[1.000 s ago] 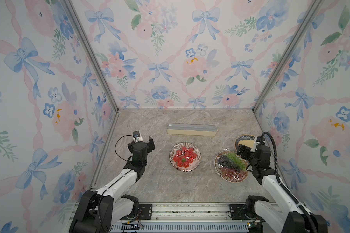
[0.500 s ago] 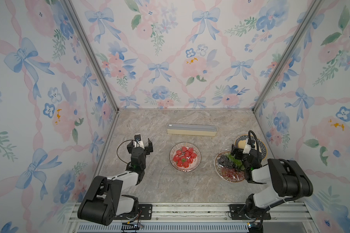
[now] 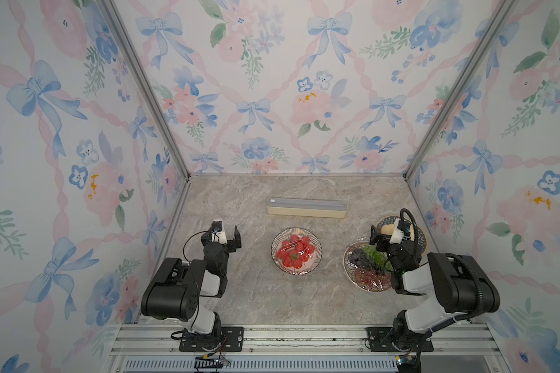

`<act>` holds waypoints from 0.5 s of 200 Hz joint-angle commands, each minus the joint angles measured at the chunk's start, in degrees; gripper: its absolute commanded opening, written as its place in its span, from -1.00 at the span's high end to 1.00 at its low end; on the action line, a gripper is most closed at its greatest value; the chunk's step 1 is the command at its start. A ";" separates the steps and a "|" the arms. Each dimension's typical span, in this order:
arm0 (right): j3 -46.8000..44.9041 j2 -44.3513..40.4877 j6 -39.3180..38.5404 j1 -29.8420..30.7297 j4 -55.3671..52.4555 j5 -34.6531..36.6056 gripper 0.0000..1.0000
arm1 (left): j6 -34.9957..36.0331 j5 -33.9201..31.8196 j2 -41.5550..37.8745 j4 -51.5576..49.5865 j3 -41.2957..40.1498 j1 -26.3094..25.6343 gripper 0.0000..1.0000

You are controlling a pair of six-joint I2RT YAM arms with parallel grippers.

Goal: Wrap the plate with plastic wrap
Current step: Reset both arms

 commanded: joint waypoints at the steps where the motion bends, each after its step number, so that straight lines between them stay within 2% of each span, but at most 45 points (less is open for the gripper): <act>1: -0.25 0.61 -0.40 -0.41 4.03 -0.88 -0.94 | -0.79 -0.05 0.12 2.12 0.71 -0.50 -0.96; 32: -0.25 0.61 -0.45 -0.45 4.12 -0.81 -0.94 | 0.87 -2.03 0.36 2.12 0.87 -2.19 -0.96; 100: -0.30 0.61 -0.43 -0.39 4.10 -0.81 -0.94 | 0.30 -2.99 0.38 2.10 0.93 -2.04 -0.96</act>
